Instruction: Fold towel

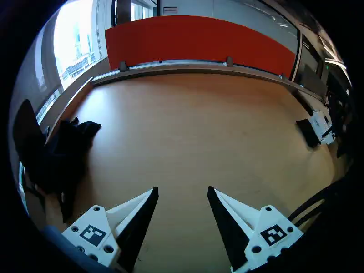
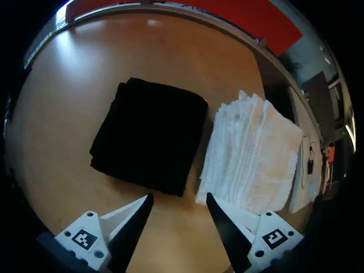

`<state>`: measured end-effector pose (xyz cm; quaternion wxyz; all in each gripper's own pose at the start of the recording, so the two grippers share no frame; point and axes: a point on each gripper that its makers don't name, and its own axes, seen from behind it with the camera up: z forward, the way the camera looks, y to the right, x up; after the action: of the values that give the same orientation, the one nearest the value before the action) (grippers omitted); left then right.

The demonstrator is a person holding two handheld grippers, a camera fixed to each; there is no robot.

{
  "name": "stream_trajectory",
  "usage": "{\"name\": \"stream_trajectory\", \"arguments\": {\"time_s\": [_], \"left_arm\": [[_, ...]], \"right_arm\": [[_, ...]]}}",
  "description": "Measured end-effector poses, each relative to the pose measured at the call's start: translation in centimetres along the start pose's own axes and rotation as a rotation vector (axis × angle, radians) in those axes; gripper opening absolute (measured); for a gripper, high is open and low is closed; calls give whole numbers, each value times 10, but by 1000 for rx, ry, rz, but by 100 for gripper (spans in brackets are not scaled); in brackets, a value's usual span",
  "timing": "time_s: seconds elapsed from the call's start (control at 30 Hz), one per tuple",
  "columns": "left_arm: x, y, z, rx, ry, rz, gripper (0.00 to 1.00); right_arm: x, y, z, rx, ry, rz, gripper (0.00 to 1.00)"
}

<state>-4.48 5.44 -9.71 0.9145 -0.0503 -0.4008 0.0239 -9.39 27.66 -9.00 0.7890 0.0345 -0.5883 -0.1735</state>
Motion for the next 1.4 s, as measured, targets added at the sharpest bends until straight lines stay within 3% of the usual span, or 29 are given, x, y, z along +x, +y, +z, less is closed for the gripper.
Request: {"name": "stream_trajectory", "arguments": {"time_s": [0.4,0.6,1.03,1.4], "left_arm": [[3,-1,-1,-2,9,-2,79],[8,-3,-1,-1,18,-13,79],[22,-7,-2,6,42,-22,79],[30,-10,-1,11,53,-25,79]], "right_arm": [[6,-6,-11,-5,37,-2,90],[17,-10,-26,-17,103,12,90],[67,-25,-61,-21,346,169,90],[81,-29,-75,-42,459,274,90]]}}
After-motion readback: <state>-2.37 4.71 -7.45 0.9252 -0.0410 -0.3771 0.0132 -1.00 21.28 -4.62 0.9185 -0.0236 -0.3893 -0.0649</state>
